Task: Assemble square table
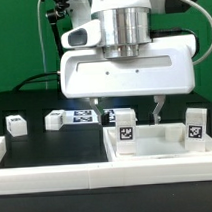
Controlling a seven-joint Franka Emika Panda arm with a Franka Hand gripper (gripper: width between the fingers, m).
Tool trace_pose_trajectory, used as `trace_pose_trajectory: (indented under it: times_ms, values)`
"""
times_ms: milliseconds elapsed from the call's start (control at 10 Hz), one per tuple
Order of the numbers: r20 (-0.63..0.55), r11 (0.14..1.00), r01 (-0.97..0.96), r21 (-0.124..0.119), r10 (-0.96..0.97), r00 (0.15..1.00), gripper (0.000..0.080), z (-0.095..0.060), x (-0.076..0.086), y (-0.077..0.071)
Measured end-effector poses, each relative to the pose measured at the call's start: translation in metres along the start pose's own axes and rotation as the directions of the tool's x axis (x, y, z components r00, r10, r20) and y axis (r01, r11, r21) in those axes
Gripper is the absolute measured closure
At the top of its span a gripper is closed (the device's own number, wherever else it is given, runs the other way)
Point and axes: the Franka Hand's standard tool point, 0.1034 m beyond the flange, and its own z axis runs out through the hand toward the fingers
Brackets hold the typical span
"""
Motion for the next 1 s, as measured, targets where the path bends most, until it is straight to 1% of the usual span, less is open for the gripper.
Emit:
trace_pose_trajectory:
  times_ms: [200,400,500,600,700,900,1000]
  values:
    - [-0.004,0.988,0.155,-0.001,-0.155,0.988,0.0150,-0.0017,0.0036,0.0029]
    - [-0.005,0.969,0.246,-0.008,-0.246,0.969,0.0159,-0.0020,0.0055,0.0068]
    - [-0.004,0.971,0.238,-0.009,-0.238,0.971,0.0320,-0.0016,0.0052,0.0068]
    - [-0.004,0.971,0.237,-0.009,-0.237,0.971,0.0320,-0.0014,0.0052,0.0070]
    - [-0.004,0.975,0.222,-0.009,-0.222,0.975,0.0514,-0.0012,0.0050,0.0069]
    - [-0.004,0.980,0.200,-0.009,-0.200,0.980,0.0511,-0.0010,0.0050,0.0071]
    - [-0.004,0.988,0.156,-0.006,-0.156,0.988,0.0511,-0.0005,0.0053,0.0086]
